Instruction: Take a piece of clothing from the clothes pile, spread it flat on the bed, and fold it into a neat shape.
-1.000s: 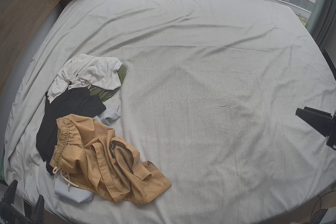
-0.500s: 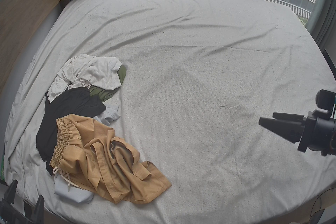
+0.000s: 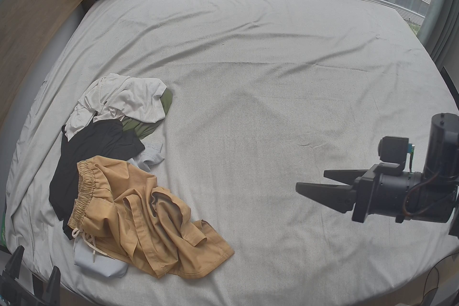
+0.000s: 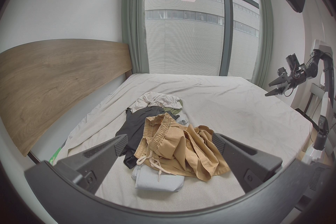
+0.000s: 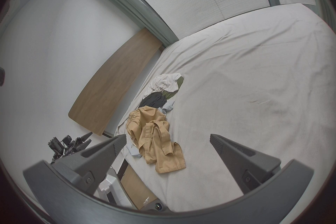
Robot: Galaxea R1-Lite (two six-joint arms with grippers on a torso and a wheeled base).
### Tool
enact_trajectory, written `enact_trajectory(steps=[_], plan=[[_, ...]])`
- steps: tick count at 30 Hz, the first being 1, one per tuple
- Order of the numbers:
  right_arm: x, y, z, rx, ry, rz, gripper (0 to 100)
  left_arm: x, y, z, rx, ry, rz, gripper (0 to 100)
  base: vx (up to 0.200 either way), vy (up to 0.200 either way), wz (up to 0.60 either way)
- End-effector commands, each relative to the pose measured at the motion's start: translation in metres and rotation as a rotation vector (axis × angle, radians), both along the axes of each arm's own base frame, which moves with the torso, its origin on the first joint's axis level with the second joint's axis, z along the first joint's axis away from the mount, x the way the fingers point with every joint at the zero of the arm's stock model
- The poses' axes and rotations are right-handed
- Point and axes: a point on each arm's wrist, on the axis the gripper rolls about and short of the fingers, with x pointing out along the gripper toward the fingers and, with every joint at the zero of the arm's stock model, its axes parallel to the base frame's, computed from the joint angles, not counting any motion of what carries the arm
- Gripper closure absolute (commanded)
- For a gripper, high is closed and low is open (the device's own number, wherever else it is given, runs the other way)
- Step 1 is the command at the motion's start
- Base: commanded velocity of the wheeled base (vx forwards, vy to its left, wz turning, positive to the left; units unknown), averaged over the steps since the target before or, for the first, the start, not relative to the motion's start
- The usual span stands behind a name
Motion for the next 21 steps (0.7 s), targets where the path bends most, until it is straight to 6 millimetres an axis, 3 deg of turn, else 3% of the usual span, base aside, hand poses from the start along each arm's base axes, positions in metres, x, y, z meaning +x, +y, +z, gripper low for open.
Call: enact_trajectory(steps=[1,11,21], plan=[[0.017,0.026,-0.032,-0.056,0.065,0.034,0,0.0,0.0,-0.005,-0.001,0.002,0.001,0,0.0,0.0,0.0],[0.032,0.065,-0.075,-0.095,0.101,0.096,0,0.0,0.0,-0.005,-0.006,0.002,0.001,0,0.0,0.0,0.0],[0.043,0.092,-0.094,-0.123,0.126,0.132,0,0.0,0.0,-0.005,-0.007,0.002,0.001,0,0.0,0.0,0.0]])
